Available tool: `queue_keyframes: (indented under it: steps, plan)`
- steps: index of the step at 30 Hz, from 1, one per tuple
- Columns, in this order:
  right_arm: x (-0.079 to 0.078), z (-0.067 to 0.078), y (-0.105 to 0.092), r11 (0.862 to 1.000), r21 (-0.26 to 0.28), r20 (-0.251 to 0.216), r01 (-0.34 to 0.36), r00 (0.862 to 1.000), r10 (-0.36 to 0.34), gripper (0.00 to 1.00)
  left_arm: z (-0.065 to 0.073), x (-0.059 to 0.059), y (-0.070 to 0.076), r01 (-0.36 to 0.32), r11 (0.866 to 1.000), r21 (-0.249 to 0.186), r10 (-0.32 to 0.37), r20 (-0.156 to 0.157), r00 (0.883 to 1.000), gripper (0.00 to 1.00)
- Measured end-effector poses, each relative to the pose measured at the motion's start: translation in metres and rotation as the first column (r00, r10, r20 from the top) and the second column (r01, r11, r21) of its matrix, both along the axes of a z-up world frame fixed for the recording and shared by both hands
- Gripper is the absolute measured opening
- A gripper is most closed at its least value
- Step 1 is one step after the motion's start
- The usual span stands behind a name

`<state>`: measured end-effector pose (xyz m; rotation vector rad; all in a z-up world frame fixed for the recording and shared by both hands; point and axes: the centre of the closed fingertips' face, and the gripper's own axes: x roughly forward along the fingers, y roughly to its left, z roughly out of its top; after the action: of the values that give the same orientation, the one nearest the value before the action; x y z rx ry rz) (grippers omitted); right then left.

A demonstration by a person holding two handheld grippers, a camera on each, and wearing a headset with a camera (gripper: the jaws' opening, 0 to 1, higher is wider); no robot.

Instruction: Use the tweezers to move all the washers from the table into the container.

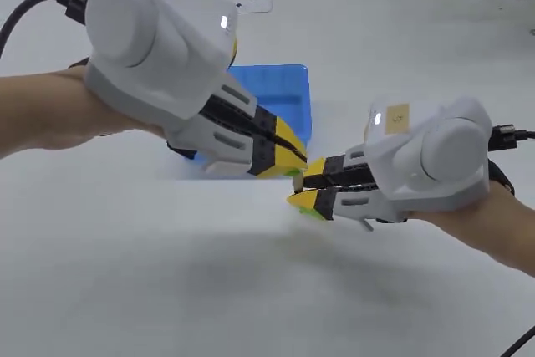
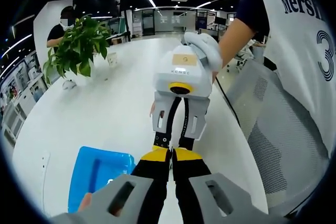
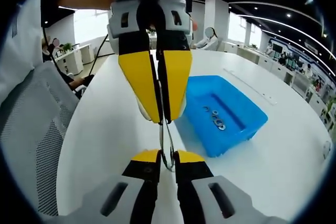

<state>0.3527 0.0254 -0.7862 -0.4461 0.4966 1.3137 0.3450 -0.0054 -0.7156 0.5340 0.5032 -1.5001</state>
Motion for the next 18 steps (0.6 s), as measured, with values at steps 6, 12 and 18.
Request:
queue_keyframes:
  steps: [6, 12, 18]
  plan:
    - [0.0011, -0.0007, -0.0005, 1.0, -0.013, 0.017, 0.018, 1.0, -0.017, 0.11, 0.0001, 0.0038, -0.002, -0.01, 1.0, -0.002, 0.01, -0.004, 1.0, 0.06]
    - [0.0005, -0.0009, -0.0019, 0.999, -0.01, 0.003, 0.033, 0.999, -0.033, 0.1, -0.0001, 0.0012, -0.0045, 0.0, 1.0, 0.001, 0.0, -0.009, 1.0, 0.06]
    - [-0.0051, 0.0027, 0.0003, 1.0, -0.009, 0.002, 0.017, 1.0, -0.017, 0.1, 0.0038, -0.0042, -0.0011, 0.01, 1.0, 0.011, -0.01, -0.017, 1.0, 0.06]
